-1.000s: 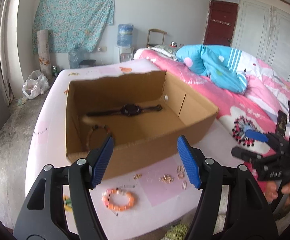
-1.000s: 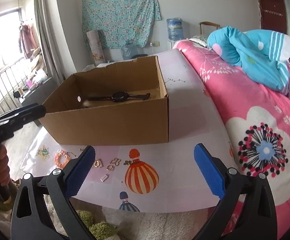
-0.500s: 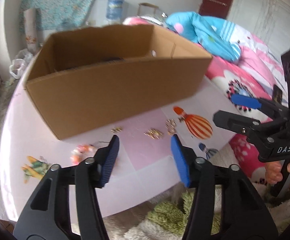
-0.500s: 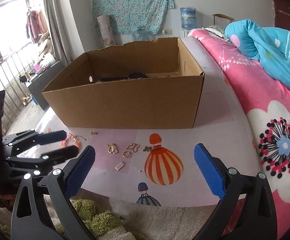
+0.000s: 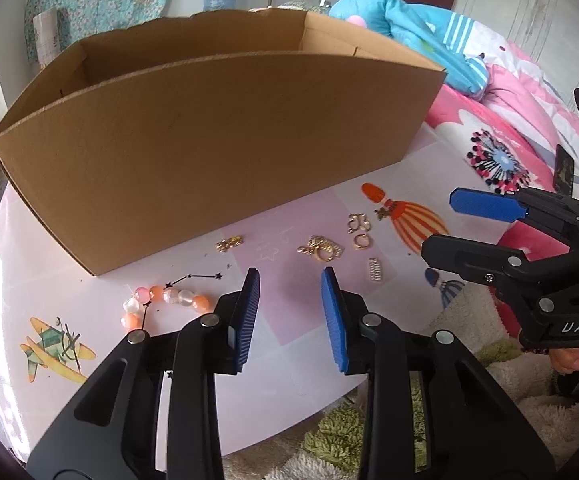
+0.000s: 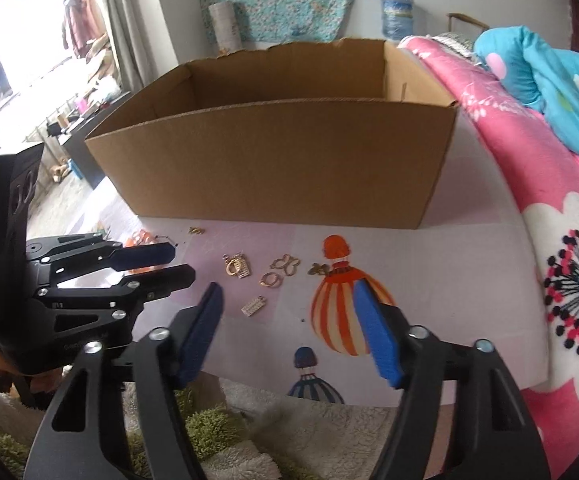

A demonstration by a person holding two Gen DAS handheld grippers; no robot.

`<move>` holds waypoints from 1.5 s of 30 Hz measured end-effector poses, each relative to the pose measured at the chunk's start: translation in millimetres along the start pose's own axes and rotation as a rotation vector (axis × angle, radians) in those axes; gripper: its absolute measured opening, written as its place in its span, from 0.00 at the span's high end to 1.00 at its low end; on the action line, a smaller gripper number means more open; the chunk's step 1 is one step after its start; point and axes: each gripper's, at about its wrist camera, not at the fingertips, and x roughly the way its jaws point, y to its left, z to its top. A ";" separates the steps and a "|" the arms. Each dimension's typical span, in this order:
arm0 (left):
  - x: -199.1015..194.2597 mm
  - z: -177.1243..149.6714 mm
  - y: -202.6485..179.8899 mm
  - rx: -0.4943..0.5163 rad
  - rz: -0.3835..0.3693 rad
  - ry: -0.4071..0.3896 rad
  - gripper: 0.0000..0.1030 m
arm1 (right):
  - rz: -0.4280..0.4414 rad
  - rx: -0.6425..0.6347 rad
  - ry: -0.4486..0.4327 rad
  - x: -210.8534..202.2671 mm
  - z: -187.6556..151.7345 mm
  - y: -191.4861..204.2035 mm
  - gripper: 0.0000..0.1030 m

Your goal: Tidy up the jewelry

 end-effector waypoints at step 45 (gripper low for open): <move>21.5 23.2 25.6 -0.011 0.112 0.023 0.97 | 0.029 0.022 0.020 17.5 5.6 -8.7 0.60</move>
